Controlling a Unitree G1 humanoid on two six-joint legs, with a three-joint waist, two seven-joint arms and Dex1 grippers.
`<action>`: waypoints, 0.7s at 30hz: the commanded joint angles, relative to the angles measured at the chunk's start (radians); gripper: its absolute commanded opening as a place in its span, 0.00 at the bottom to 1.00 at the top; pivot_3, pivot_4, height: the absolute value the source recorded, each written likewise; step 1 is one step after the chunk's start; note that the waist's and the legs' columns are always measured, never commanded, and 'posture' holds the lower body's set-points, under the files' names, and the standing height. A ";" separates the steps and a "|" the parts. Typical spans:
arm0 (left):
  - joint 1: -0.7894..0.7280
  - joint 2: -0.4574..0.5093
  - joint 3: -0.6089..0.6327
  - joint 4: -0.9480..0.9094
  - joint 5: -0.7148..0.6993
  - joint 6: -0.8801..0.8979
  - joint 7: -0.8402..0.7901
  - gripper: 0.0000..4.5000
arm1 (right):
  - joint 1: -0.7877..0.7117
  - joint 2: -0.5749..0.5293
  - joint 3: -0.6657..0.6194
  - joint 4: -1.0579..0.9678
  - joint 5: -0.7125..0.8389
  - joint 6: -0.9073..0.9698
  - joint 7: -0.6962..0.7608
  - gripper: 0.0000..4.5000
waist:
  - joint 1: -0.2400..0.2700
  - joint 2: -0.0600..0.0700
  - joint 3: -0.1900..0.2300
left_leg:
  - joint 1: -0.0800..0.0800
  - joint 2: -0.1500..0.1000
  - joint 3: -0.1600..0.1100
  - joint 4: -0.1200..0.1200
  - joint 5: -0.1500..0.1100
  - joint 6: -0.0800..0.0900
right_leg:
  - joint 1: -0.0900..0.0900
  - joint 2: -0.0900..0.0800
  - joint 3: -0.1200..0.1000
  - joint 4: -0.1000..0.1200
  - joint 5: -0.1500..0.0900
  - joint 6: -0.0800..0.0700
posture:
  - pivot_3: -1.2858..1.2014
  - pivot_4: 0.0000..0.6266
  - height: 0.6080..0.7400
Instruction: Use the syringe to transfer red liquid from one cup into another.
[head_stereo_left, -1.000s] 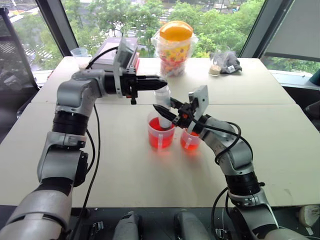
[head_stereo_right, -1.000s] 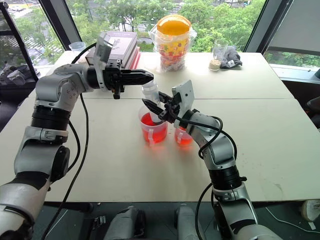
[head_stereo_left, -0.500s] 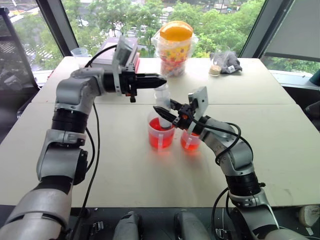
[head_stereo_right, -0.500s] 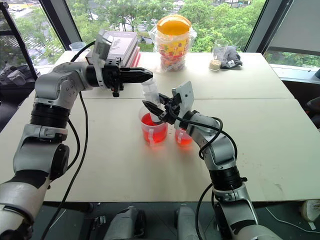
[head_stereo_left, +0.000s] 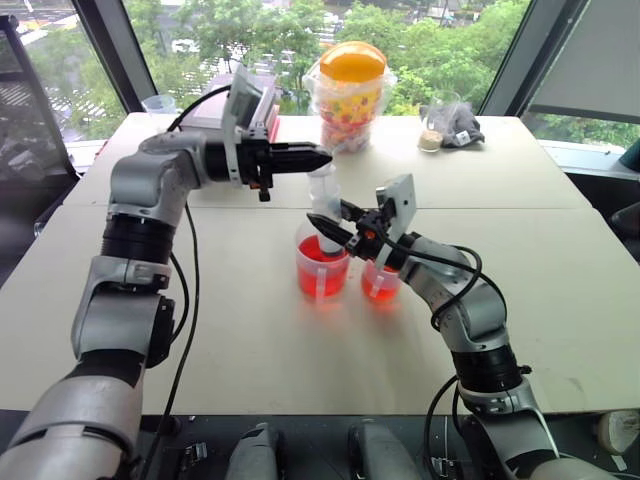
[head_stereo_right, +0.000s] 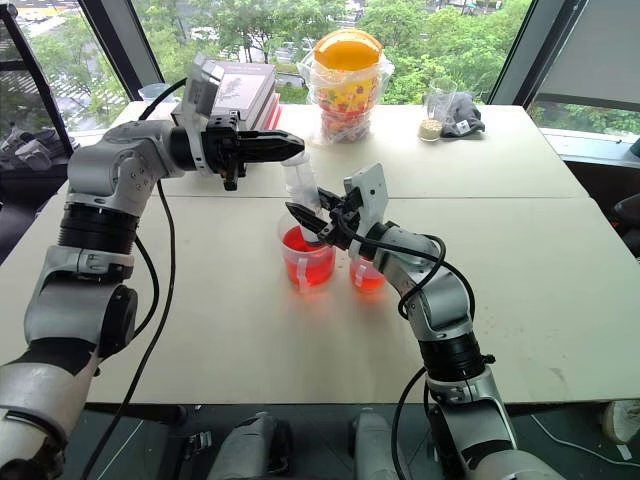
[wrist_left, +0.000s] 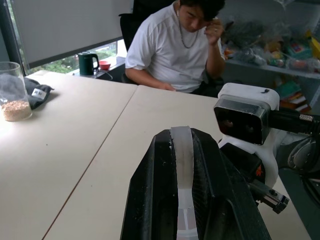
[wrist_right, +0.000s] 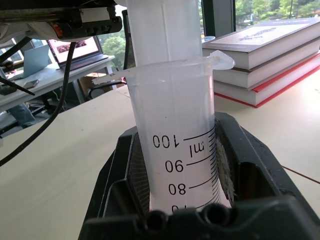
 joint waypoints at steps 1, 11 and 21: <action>-0.063 0.042 0.071 -0.009 0.008 -0.051 0.038 0.01 | 0.008 -0.012 0.035 -0.052 0.010 0.005 0.032 0.32 | 0.000 0.000 0.000 | 0.000 0.000 0.000 0.000 0.000 0.000 | 0.000 0.000 0.000 0.000 0.000 0.000 | 0.52 0.24 1.00; -0.043 0.038 0.059 -0.029 0.003 -0.037 0.028 0.01 | -0.024 -0.017 0.021 -0.066 0.014 0.009 0.026 0.32 | 0.000 0.000 0.000 | 0.000 0.000 0.000 0.000 0.000 0.000 | 0.000 0.000 0.000 0.000 0.000 0.000 | 0.52 0.24 1.00; -0.004 0.042 0.061 -0.074 -0.009 -0.001 0.035 0.99 | -0.096 -0.040 -0.044 -0.114 0.052 0.052 -0.001 0.32 | 0.001 0.000 0.000 | 0.000 0.000 0.000 0.000 0.000 0.000 | 0.000 0.000 0.000 0.000 0.000 0.000 | 0.52 0.24 1.00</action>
